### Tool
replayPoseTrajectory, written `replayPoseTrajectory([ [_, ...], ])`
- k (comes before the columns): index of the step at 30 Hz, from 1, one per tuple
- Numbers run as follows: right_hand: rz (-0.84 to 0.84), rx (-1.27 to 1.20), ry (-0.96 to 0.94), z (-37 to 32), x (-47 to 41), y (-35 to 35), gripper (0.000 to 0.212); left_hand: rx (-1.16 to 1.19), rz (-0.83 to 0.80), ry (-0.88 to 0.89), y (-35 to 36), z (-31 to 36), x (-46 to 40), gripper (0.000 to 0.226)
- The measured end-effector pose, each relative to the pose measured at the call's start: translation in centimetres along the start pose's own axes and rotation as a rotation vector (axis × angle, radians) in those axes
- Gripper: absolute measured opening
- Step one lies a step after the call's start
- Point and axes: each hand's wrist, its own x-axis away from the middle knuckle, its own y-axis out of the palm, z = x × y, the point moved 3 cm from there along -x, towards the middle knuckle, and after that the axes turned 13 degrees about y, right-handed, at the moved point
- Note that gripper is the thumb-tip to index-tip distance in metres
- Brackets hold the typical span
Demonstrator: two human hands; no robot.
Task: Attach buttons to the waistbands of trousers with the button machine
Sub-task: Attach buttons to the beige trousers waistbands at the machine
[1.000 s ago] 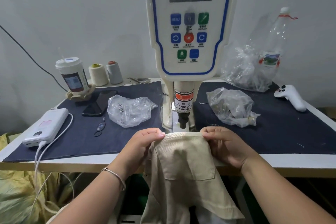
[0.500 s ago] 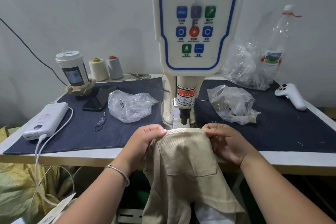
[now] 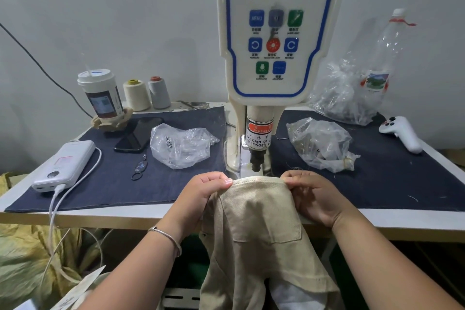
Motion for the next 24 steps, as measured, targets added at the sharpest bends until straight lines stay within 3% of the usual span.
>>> replayPoseTrajectory([
  [13, -0.015, 0.006, 0.018, 0.41, -0.43, -0.79, 0.011, -0.001, -0.009, 0.000, 0.00, -0.15, -0.04, 0.022],
  [24, 0.066, 0.021, 0.026, 0.47, -0.46, -0.90, 0.012, 0.022, 0.033, 0.026, 0.38, 0.16, 0.19, 0.021],
])
